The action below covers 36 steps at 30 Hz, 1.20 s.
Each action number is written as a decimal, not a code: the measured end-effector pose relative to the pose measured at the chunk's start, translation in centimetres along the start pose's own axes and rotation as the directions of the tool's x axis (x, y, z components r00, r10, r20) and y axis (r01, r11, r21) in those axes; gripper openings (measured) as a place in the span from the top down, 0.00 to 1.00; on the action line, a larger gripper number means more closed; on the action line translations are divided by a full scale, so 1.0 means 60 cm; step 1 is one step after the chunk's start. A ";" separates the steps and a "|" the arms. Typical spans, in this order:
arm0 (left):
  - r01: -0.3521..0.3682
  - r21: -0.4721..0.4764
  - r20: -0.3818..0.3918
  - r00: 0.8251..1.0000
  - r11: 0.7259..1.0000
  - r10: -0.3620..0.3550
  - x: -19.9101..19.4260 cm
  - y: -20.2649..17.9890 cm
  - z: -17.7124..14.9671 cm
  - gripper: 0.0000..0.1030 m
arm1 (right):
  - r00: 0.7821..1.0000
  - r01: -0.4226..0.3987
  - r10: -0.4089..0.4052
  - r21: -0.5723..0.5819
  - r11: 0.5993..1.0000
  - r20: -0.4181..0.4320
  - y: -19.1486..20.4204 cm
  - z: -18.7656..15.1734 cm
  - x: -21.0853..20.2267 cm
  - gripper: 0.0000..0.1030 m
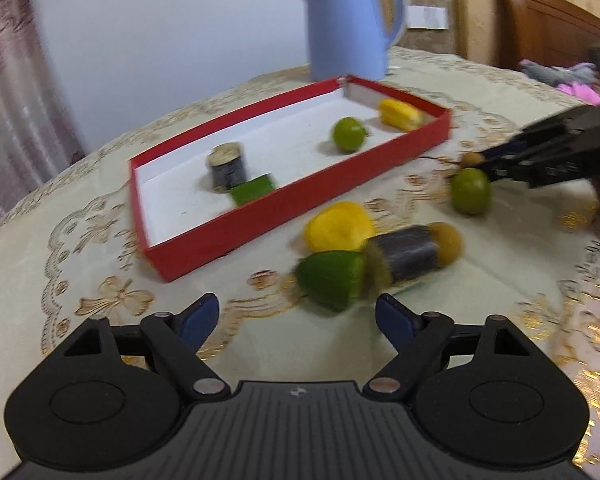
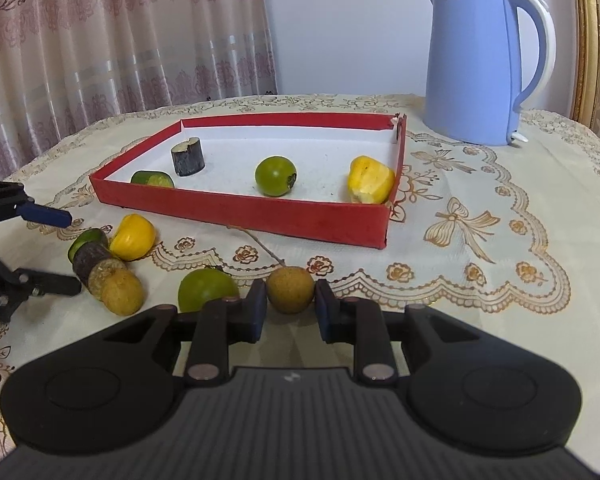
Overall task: Organize fruits
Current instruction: 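Grasp the green cucumber chunk with the left tool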
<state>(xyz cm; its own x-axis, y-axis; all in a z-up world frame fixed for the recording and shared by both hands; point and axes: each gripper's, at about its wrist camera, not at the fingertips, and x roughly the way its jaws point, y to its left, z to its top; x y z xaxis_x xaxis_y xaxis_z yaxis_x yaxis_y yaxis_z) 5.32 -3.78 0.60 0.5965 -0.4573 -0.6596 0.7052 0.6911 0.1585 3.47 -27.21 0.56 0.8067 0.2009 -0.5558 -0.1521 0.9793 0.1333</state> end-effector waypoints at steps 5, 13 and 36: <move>0.036 -0.004 0.015 0.999 0.999 -0.036 0.010 0.004 0.011 0.42 | 1.000 0.007 -0.007 -0.001 1.000 0.000 0.002 0.000 0.000 0.78; 0.073 0.034 0.024 0.997 0.997 -0.074 0.020 -0.011 0.023 0.51 | 1.000 0.010 -0.010 -0.001 1.000 0.000 0.002 0.000 0.000 0.79; -0.098 -0.107 0.078 0.991 0.989 0.106 -0.046 0.000 0.057 0.62 | 1.000 -0.009 0.009 0.025 1.000 0.005 -0.005 0.000 -0.003 0.77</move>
<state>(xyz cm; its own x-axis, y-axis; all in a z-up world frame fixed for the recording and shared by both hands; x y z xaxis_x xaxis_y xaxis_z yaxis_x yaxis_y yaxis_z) 4.98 -4.42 4.95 0.6962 -0.4233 -0.5797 0.5982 0.7886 0.1426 3.36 -27.53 0.62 0.8083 0.2098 -0.5501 -0.1453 0.9765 0.1590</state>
